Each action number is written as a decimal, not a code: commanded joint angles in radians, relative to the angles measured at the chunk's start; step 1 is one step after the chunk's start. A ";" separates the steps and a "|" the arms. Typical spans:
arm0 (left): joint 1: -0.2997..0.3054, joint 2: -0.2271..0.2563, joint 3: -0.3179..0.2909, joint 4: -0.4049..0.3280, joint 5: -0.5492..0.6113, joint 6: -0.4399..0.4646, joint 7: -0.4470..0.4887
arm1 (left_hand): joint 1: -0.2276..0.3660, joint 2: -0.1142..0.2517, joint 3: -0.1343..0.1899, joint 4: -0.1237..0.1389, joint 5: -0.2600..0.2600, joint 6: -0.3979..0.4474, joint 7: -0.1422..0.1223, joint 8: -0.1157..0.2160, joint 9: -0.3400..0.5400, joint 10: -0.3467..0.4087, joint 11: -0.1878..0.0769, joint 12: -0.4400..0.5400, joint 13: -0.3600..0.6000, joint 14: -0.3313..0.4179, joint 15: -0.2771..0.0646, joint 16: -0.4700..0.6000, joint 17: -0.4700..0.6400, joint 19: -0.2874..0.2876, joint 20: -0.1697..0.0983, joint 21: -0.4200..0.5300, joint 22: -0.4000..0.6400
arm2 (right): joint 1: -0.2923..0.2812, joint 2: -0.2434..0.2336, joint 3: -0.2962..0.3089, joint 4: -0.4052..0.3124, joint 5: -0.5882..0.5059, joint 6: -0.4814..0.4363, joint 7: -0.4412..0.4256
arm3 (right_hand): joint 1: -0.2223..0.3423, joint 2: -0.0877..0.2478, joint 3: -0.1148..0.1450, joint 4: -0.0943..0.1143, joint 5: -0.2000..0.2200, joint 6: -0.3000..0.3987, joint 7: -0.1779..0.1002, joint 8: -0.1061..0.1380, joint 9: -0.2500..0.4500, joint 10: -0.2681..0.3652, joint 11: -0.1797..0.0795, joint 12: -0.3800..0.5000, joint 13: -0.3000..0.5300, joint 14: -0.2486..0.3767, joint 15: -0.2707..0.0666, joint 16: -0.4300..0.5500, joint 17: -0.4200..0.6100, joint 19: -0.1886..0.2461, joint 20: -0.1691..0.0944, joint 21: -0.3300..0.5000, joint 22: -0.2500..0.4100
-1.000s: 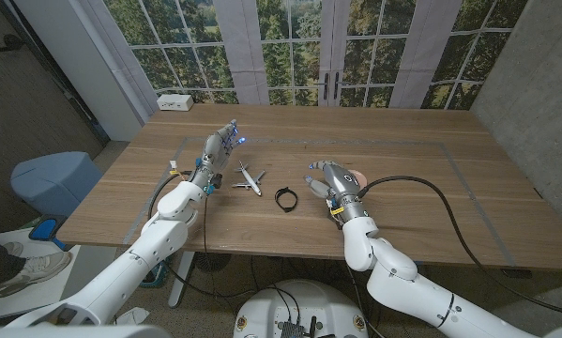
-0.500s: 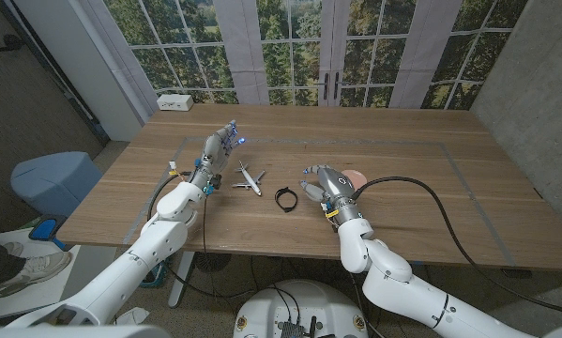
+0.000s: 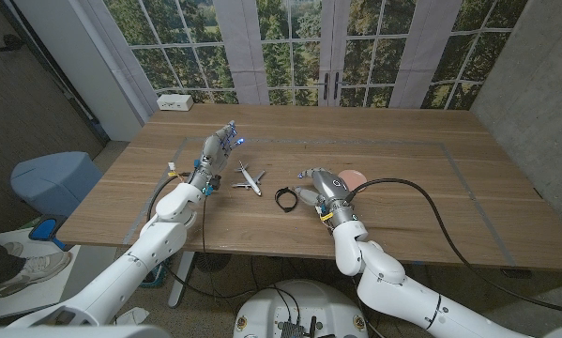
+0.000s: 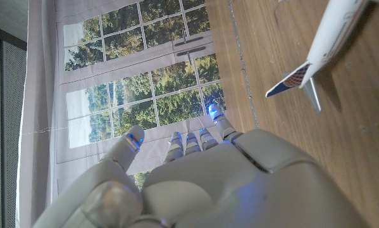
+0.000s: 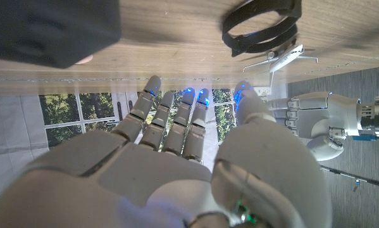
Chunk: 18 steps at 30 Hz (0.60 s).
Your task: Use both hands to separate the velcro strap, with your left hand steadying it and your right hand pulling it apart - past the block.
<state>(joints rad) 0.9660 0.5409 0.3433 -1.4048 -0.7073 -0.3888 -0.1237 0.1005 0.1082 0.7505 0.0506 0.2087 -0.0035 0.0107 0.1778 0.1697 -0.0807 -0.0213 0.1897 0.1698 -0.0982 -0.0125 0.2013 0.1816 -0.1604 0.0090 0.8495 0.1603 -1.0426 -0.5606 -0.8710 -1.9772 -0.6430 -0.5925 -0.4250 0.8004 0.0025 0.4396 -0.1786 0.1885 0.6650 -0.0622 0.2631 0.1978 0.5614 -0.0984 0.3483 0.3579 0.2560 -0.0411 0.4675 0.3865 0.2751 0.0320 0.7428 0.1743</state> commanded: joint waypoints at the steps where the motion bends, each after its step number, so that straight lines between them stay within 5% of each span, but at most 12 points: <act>1: 0.008 0.003 -0.002 -0.005 -0.001 -0.003 0.000 | 0.011 0.072 0.001 -0.007 0.005 0.004 0.006 0.002 0.002 -0.003 0.001 0.000 0.005 0.004 0.002 0.000 0.003 0.003 0.000 -0.005 0.005 | 0.017 0.025 -0.039 0.033 -0.060 -0.049 0.000 | 0.013 -0.015 -0.008 0.001 -0.002 0.018 -0.007 0.007 0.004 0.015 -0.007 0.013 0.010 0.008 -0.102 0.009 0.004 0.006 0.004 -0.005 0.004; 18: 0.019 0.009 -0.004 -0.024 0.002 -0.001 0.008 | 0.011 0.072 0.001 -0.007 0.006 0.004 0.006 0.002 0.002 -0.003 0.003 0.000 0.005 0.003 0.002 -0.001 0.002 0.006 0.000 -0.013 0.006 | 0.043 0.047 -0.082 0.075 -0.107 -0.126 0.039 | 0.043 -0.018 -0.019 0.007 0.003 0.030 -0.020 0.010 0.004 0.046 -0.022 0.042 0.041 0.006 -0.108 0.018 0.018 -0.002 0.000 -0.016 0.004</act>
<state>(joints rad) 0.9779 0.5455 0.3415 -1.4173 -0.7085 -0.3918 -0.1233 0.1005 0.1082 0.7505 0.0506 0.2087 -0.0035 0.0107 0.1778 0.1697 -0.0807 -0.0213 0.1897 0.1698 -0.0982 -0.0125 0.2013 0.1816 -0.1566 0.0051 0.8418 0.1603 -1.0156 -0.5267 -0.9285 -1.9280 -0.7255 -0.6772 -0.4122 0.8293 -0.0130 0.4263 -0.1738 0.1887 0.6861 -0.0808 0.2631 0.1976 0.5951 -0.1180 0.3821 0.3922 0.2558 -0.0411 0.4799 0.4000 0.2750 0.0320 0.7317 0.1743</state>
